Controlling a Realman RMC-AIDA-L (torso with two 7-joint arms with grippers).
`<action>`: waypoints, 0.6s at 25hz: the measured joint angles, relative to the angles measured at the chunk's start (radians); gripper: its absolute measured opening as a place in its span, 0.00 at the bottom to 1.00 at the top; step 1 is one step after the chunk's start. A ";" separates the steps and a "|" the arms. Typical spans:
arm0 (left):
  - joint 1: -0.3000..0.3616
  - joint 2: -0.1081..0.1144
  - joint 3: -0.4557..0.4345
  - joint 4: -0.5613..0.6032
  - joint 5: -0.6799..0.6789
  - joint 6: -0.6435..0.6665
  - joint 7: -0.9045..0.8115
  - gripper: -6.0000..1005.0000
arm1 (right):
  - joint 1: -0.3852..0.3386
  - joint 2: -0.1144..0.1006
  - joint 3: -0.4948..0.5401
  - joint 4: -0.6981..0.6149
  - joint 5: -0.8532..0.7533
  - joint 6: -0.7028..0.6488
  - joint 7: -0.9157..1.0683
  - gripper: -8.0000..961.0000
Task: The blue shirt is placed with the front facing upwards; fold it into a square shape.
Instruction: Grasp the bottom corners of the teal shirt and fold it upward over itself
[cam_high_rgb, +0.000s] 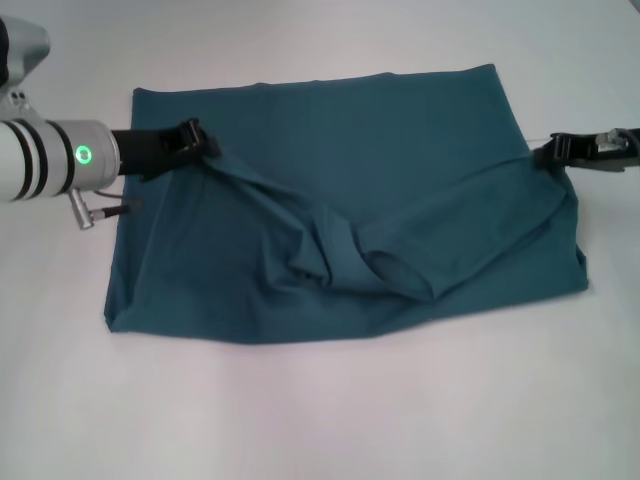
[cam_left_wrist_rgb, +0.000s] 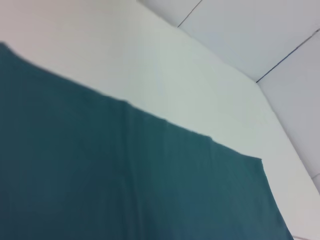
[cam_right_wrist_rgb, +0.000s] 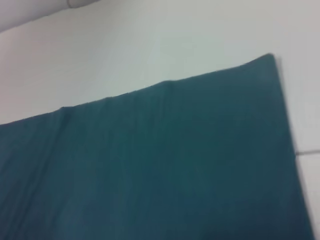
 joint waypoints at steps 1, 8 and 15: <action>-0.005 0.003 0.001 0.000 0.000 -0.002 0.004 0.05 | 0.006 0.000 0.000 0.002 -0.010 0.012 0.000 0.07; -0.027 0.010 0.003 -0.003 0.011 -0.046 0.007 0.05 | 0.058 -0.005 -0.026 0.042 -0.078 0.104 -0.012 0.07; -0.029 0.012 0.005 -0.003 0.011 -0.088 0.006 0.05 | 0.118 -0.007 -0.056 0.080 -0.133 0.194 -0.013 0.08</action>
